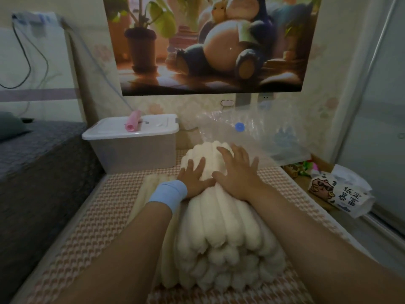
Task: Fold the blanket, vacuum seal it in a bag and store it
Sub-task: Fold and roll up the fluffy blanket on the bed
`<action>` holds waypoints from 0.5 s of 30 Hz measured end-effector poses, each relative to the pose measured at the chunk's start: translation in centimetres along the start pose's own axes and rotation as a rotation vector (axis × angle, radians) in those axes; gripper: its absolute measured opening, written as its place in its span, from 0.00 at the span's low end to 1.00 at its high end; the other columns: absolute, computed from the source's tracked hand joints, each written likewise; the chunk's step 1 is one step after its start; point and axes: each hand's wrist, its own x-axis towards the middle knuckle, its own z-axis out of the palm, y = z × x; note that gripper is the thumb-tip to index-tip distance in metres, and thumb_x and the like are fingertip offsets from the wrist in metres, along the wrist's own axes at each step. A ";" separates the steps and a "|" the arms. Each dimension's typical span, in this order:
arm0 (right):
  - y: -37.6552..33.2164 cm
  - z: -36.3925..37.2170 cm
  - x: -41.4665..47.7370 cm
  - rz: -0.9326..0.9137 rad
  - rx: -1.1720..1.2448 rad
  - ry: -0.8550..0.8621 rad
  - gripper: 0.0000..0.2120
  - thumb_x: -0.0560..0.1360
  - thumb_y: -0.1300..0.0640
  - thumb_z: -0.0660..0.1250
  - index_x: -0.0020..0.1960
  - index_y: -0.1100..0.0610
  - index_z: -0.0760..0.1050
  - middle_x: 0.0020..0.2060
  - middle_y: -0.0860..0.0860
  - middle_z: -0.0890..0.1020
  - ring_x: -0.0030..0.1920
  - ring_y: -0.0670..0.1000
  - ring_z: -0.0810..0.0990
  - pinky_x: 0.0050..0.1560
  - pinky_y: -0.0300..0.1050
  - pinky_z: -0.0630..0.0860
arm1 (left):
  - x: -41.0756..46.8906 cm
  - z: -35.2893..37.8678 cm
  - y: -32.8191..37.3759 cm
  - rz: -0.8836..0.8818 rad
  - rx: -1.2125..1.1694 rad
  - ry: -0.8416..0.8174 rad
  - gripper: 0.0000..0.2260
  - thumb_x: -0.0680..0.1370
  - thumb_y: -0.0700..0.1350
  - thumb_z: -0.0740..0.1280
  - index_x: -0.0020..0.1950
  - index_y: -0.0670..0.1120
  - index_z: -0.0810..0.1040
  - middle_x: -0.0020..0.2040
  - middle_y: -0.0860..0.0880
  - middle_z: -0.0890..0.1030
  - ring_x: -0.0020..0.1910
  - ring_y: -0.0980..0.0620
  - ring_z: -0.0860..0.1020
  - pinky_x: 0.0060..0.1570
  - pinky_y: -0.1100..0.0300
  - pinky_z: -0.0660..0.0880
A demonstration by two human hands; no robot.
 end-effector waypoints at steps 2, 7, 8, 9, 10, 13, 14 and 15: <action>0.6 0.7 1.0 0.003 -0.057 -0.141 0.34 0.79 0.39 0.56 0.79 0.37 0.41 0.79 0.47 0.36 0.79 0.52 0.35 0.73 0.70 0.35 | 0.6 -0.1 -0.8 0.001 -0.006 -0.028 0.40 0.76 0.66 0.59 0.77 0.58 0.36 0.78 0.47 0.36 0.77 0.41 0.42 0.75 0.45 0.47; 1.4 4.0 3.5 0.068 -0.036 -0.393 0.30 0.78 0.35 0.46 0.78 0.34 0.44 0.80 0.44 0.41 0.79 0.53 0.39 0.72 0.72 0.40 | 2.0 1.3 -2.6 -0.055 -0.123 -0.141 0.40 0.76 0.67 0.58 0.77 0.57 0.37 0.78 0.49 0.37 0.78 0.43 0.43 0.75 0.45 0.48; 1.5 4.5 3.9 0.063 -0.045 -0.419 0.30 0.77 0.35 0.45 0.78 0.34 0.44 0.80 0.45 0.42 0.79 0.54 0.40 0.72 0.72 0.41 | 2.1 1.5 -2.7 -0.073 -0.133 -0.155 0.39 0.76 0.66 0.58 0.77 0.57 0.37 0.78 0.49 0.37 0.78 0.43 0.43 0.75 0.45 0.48; 1.8 4.8 3.9 0.066 -0.049 -0.436 0.29 0.77 0.36 0.45 0.78 0.34 0.45 0.80 0.46 0.43 0.79 0.54 0.40 0.71 0.73 0.41 | 2.0 1.7 -2.6 -0.086 -0.121 -0.167 0.39 0.76 0.66 0.58 0.77 0.57 0.37 0.78 0.50 0.37 0.78 0.43 0.44 0.75 0.45 0.48; 1.9 5.0 3.8 0.072 -0.044 -0.436 0.28 0.79 0.37 0.45 0.78 0.34 0.45 0.80 0.46 0.43 0.79 0.54 0.40 0.71 0.73 0.41 | 1.9 1.8 -2.5 -0.095 -0.108 -0.171 0.39 0.76 0.67 0.57 0.77 0.57 0.37 0.78 0.50 0.37 0.78 0.43 0.44 0.75 0.45 0.48; 2.0 4.7 2.9 0.075 -0.019 -0.380 0.26 0.81 0.41 0.46 0.78 0.35 0.46 0.80 0.45 0.43 0.80 0.52 0.40 0.73 0.70 0.40 | 1.5 1.2 -2.0 -0.110 -0.008 -0.171 0.41 0.75 0.69 0.57 0.77 0.56 0.37 0.79 0.48 0.37 0.78 0.42 0.44 0.75 0.45 0.49; 2.0 4.5 2.4 0.069 -0.014 -0.353 0.26 0.82 0.42 0.47 0.78 0.35 0.46 0.80 0.45 0.43 0.80 0.52 0.40 0.73 0.69 0.40 | 1.2 0.9 -1.6 -0.112 0.061 -0.166 0.41 0.75 0.69 0.57 0.78 0.55 0.37 0.79 0.47 0.38 0.78 0.42 0.45 0.75 0.46 0.49; 1.9 4.3 2.0 0.064 0.001 -0.320 0.26 0.82 0.42 0.48 0.79 0.36 0.46 0.80 0.46 0.43 0.80 0.52 0.40 0.74 0.69 0.41 | 0.8 0.5 -1.0 -0.110 0.147 -0.145 0.42 0.74 0.70 0.57 0.78 0.54 0.40 0.79 0.46 0.40 0.78 0.42 0.46 0.75 0.46 0.50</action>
